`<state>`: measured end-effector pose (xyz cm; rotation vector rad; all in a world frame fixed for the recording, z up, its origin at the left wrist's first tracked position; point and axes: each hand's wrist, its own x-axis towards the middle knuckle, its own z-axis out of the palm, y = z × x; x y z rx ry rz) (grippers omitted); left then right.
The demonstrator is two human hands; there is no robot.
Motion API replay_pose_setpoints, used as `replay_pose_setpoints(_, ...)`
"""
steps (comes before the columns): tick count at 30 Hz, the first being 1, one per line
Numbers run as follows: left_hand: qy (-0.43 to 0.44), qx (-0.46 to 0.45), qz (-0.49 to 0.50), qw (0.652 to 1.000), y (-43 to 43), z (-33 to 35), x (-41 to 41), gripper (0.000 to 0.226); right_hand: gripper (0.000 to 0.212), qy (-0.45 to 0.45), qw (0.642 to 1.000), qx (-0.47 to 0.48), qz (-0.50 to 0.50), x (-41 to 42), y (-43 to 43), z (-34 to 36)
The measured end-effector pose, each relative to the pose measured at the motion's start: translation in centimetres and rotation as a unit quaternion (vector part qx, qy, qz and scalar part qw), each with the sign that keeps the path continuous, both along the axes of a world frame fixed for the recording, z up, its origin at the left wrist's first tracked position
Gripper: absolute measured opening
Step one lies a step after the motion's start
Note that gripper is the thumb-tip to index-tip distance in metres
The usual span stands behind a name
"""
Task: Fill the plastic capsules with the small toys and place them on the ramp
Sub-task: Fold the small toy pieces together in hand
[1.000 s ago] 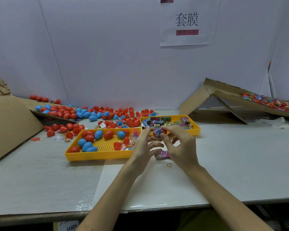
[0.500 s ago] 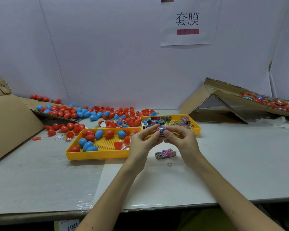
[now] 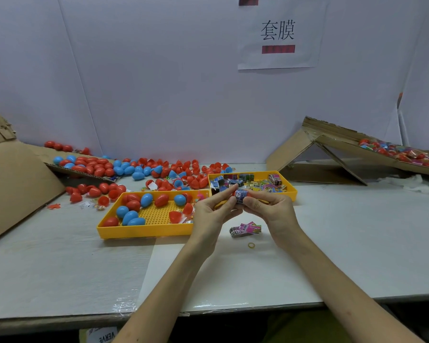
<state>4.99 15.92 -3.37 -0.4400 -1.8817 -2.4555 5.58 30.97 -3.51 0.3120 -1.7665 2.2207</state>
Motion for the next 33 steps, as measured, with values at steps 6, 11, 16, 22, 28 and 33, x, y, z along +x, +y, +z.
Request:
replay_pose_setpoints(6,0.112,-0.170,0.069,0.977,0.0,-0.7,-0.2,0.036,0.019,-0.071,0.978,-0.188,-0.056,-1.1,1.9,0.0)
replay_pose_setpoints(11,0.260,-0.452,0.044,0.852,0.5,-2.2,-0.6,0.022,0.018,-0.247,0.951,-0.184,-0.029,-2.4,2.9,0.3)
replay_pose_setpoints(16,0.236,-0.524,0.034,0.818,0.4,-2.4,-1.4,0.023,0.033,-0.157,0.959,-0.233,-0.039,-6.3,6.0,9.0)
replay_pose_setpoints(22,0.239,-0.540,0.039,0.806,0.6,-2.5,-1.3,0.021,0.042,-0.159,0.969,-0.102,-0.158,-8.0,9.4,13.3)
replay_pose_setpoints(28,0.231,-0.534,0.075,0.810,0.6,-2.8,-1.1,0.015,0.015,-0.148,0.946,0.288,0.009,-2.0,4.2,3.5)
replay_pose_setpoints(33,0.221,-0.515,0.085,0.824,0.5,-2.8,-0.6,0.014,0.017,-0.145,0.903,0.404,0.006,-0.6,4.0,-0.6)
